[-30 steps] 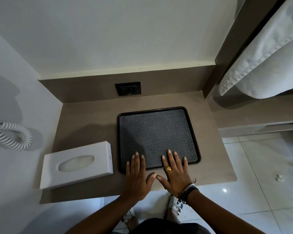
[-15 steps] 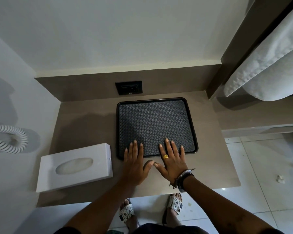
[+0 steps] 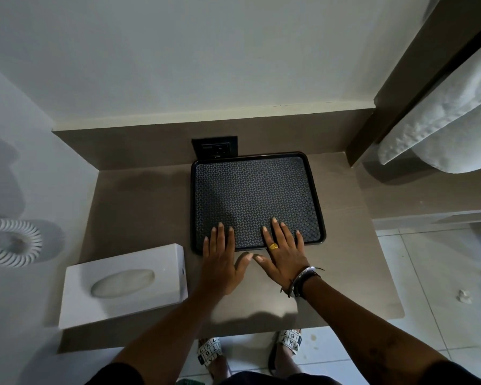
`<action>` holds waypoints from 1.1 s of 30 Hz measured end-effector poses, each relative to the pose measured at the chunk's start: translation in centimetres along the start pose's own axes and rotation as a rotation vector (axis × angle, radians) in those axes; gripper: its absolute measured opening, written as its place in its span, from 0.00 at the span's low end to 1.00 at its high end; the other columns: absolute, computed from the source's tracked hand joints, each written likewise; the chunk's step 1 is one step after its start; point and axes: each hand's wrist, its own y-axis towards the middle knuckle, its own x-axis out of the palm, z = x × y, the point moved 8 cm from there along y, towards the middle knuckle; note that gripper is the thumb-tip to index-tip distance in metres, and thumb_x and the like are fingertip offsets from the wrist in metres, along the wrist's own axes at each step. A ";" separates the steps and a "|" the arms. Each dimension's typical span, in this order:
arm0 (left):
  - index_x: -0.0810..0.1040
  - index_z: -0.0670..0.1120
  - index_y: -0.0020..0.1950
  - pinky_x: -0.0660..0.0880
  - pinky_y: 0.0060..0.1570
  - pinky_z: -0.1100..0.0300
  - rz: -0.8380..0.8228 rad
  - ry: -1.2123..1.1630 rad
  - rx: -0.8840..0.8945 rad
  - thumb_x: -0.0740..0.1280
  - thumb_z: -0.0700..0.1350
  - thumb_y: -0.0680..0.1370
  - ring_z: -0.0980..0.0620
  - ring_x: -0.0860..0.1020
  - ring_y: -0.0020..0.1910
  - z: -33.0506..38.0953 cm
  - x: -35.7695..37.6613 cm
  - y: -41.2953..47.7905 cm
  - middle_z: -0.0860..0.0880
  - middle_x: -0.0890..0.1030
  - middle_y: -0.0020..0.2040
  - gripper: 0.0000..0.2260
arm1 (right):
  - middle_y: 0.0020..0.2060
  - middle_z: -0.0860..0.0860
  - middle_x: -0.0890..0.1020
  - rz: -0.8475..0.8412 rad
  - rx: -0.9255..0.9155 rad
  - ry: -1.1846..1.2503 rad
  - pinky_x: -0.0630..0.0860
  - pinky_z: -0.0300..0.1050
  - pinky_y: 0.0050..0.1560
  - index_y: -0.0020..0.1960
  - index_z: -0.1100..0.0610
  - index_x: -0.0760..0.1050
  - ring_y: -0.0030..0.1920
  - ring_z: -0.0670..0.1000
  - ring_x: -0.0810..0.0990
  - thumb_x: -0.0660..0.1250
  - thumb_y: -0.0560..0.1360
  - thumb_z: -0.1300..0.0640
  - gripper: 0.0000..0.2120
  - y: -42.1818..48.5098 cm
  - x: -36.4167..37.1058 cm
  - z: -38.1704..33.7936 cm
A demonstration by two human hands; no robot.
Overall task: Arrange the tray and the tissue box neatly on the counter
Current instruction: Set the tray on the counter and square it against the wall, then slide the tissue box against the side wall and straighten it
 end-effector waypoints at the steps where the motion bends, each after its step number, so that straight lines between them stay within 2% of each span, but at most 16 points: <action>1: 0.54 0.45 0.80 0.42 0.76 0.47 -0.005 0.004 -0.005 0.48 0.68 0.77 0.41 0.50 0.80 0.0 0.0 0.0 0.41 0.52 0.81 0.38 | 0.80 0.53 0.47 0.000 -0.002 0.000 0.46 0.66 0.73 0.80 0.49 0.48 0.79 0.57 0.48 0.41 0.76 0.29 0.38 0.0 -0.1 0.0; 4: 0.53 0.44 0.80 0.42 0.76 0.47 -0.011 -0.021 0.001 0.53 0.65 0.78 0.41 0.49 0.81 0.3 -0.6 -0.2 0.40 0.49 0.81 0.37 | 0.80 0.54 0.46 0.016 -0.011 0.007 0.46 0.66 0.74 0.80 0.50 0.49 0.79 0.57 0.47 0.46 0.77 0.31 0.37 -0.4 -0.7 -0.3; 7: 0.55 0.43 0.80 0.47 0.77 0.44 0.042 -0.029 0.048 0.56 0.62 0.79 0.40 0.50 0.80 0.5 -2.5 -0.6 0.40 0.50 0.81 0.35 | 0.79 0.56 0.51 0.103 -0.033 0.022 0.49 0.67 0.73 0.79 0.51 0.53 0.78 0.57 0.50 0.47 0.77 0.32 0.36 -1.6 -1.9 -1.1; 11: 0.50 0.45 0.81 0.41 0.76 0.45 0.107 -0.111 0.106 0.58 0.67 0.75 0.45 0.44 0.81 -2.2 -6.0 -2.1 0.44 0.45 0.81 0.42 | 0.79 0.56 0.53 0.118 -0.245 -0.018 0.56 0.68 0.72 0.78 0.51 0.56 0.77 0.60 0.55 0.50 0.78 0.33 0.35 -4.6 -0.7 -4.9; 14: 0.40 0.51 0.80 0.40 0.77 0.47 -0.023 -0.162 0.160 0.59 0.76 0.68 0.50 0.42 0.80 -7.1 -7.5 -3.5 0.52 0.40 0.80 0.52 | 0.79 0.56 0.53 0.038 -0.389 -0.041 0.55 0.66 0.73 0.79 0.50 0.54 0.77 0.60 0.55 0.51 0.78 0.33 0.35 -6.3 1.7 -7.8; 16: 0.31 0.55 0.77 0.37 0.76 0.50 -0.148 -0.099 0.145 0.61 0.81 0.60 0.51 0.39 0.80 -11.4 -7.8 -4.8 0.56 0.36 0.79 0.59 | 0.79 0.56 0.56 -0.013 -0.446 -0.084 0.56 0.66 0.73 0.78 0.50 0.57 0.77 0.61 0.58 0.52 0.78 0.33 0.35 -6.6 2.9 -9.6; 18: 0.27 0.55 0.75 0.34 0.75 0.49 -0.247 0.042 0.121 0.63 0.83 0.54 0.51 0.33 0.78 -15.6 -7.9 -6.3 0.54 0.32 0.78 0.66 | 0.78 0.57 0.59 -0.063 -0.446 -0.127 0.58 0.67 0.72 0.78 0.51 0.59 0.76 0.62 0.59 0.53 0.77 0.32 0.36 -6.4 3.6 -10.8; 20: 0.29 0.49 0.76 0.32 0.75 0.49 -0.324 0.156 0.112 0.64 0.83 0.51 0.48 0.31 0.77 -18.9 -7.9 -7.7 0.49 0.30 0.78 0.71 | 0.78 0.57 0.59 -0.101 -0.418 -0.158 0.57 0.68 0.72 0.77 0.51 0.60 0.76 0.63 0.59 0.52 0.76 0.31 0.37 -5.8 4.0 -11.5; 22: 0.34 0.45 0.78 0.32 0.75 0.48 -0.353 0.210 0.109 0.67 0.81 0.51 0.44 0.35 0.79 -20.9 -8.0 -8.4 0.44 0.34 0.80 0.72 | 0.78 0.57 0.59 -0.129 -0.404 -0.181 0.56 0.69 0.72 0.77 0.52 0.60 0.76 0.63 0.58 0.52 0.75 0.30 0.38 -5.3 4.3 -12.2; 26: 0.36 0.48 0.80 0.34 0.74 0.51 -0.342 0.186 0.062 0.73 0.72 0.56 0.42 0.42 0.80 -21.9 -8.2 -8.0 0.43 0.44 0.81 0.67 | 0.78 0.57 0.59 -0.152 -0.391 -0.205 0.57 0.69 0.71 0.77 0.52 0.59 0.76 0.63 0.58 0.52 0.74 0.29 0.39 -4.8 4.7 -12.7; 28: 0.38 0.49 0.80 0.39 0.76 0.50 -0.309 0.179 0.059 0.73 0.70 0.56 0.41 0.48 0.79 -21.8 -8.5 -7.6 0.43 0.49 0.80 0.65 | 0.78 0.56 0.59 -0.154 -0.387 -0.205 0.57 0.69 0.72 0.78 0.51 0.59 0.76 0.63 0.58 0.52 0.74 0.29 0.39 -4.8 4.8 -12.6; 30: 0.41 0.50 0.80 0.48 0.77 0.47 -0.273 0.147 0.028 0.74 0.70 0.55 0.41 0.53 0.77 -21.9 -8.8 -7.4 0.44 0.53 0.79 0.64 | 0.78 0.56 0.59 -0.151 -0.384 -0.209 0.57 0.69 0.72 0.78 0.51 0.58 0.76 0.62 0.58 0.52 0.74 0.29 0.39 -4.8 4.7 -12.6; 33: 0.42 0.52 0.79 0.54 0.75 0.44 -0.199 0.066 -0.147 0.76 0.69 0.54 0.41 0.57 0.76 -23.1 -9.6 -6.5 0.45 0.56 0.78 0.64 | 0.78 0.56 0.60 -0.150 -0.384 -0.210 0.58 0.68 0.71 0.77 0.50 0.59 0.76 0.62 0.58 0.53 0.75 0.29 0.38 -4.8 4.7 -12.7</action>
